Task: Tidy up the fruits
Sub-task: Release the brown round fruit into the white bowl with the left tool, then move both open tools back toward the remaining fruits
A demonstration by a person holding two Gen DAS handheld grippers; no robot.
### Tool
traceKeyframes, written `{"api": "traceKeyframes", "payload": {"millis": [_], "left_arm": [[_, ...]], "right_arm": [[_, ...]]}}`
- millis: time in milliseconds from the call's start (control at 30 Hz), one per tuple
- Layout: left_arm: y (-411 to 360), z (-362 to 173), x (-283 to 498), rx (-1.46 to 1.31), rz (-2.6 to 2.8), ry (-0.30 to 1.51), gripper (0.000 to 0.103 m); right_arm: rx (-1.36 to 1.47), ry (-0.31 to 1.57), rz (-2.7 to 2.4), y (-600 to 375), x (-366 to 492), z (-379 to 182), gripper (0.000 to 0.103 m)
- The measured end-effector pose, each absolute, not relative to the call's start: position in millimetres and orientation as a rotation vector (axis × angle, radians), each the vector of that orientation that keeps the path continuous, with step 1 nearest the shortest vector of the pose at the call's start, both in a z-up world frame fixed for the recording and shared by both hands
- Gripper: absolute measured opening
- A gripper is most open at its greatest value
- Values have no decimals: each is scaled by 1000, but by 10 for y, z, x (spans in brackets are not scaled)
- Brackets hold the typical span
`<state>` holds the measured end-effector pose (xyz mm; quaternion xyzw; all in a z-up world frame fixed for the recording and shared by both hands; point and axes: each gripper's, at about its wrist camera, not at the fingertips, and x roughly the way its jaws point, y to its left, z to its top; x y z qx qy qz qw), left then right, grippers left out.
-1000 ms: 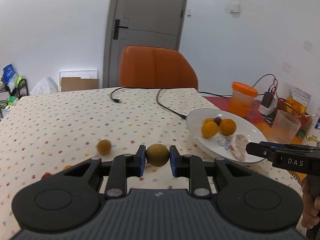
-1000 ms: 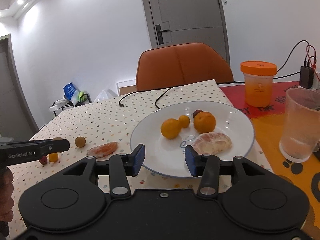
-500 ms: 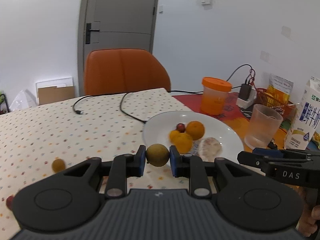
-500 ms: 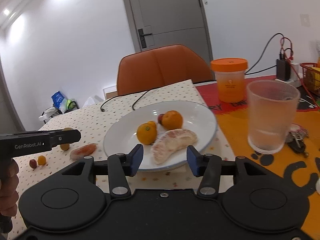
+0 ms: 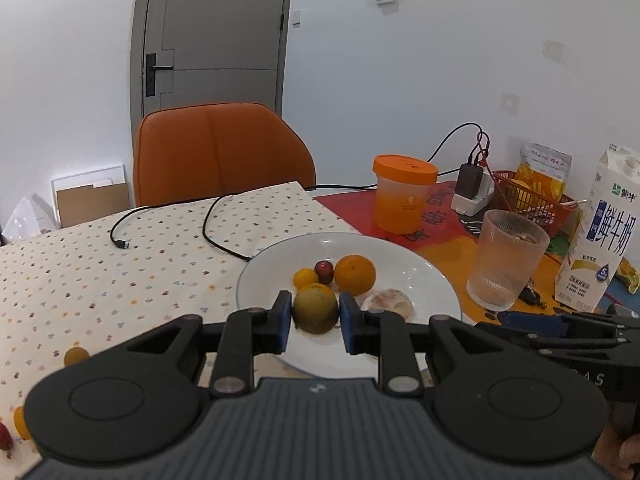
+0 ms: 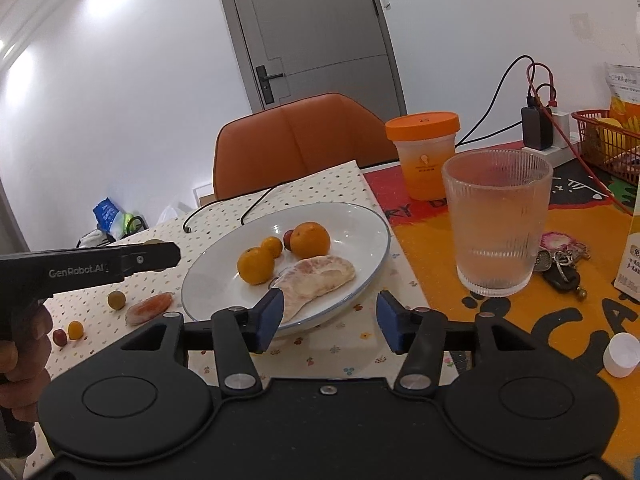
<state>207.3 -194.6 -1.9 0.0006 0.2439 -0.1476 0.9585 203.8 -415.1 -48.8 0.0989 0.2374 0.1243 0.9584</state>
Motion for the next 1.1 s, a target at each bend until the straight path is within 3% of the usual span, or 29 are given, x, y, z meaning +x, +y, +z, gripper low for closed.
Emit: {"api": "traceKeyframes", "payload": {"millis": [100, 233, 433, 700, 1100], "left_arm": [[-1922, -37, 2077, -8, -296, 519, 35], [-1847, -68, 2035, -8, -270, 532, 57], [-1677, -78, 1957, -17, -229, 522, 74], [-1440, -53, 1841, -35, -161, 515, 79], [-1131, -35, 1596, -50, -99, 520, 86]], "right_arm": [[205, 478, 250, -4161, 2033, -486, 55], [203, 488, 258, -4132, 2039, -503, 55], [199, 487, 274, -4047, 2034, -492, 60], [196, 479, 302, -3905, 2016, -435, 76], [172, 476, 369, -3620, 1976, -366, 91]]}}
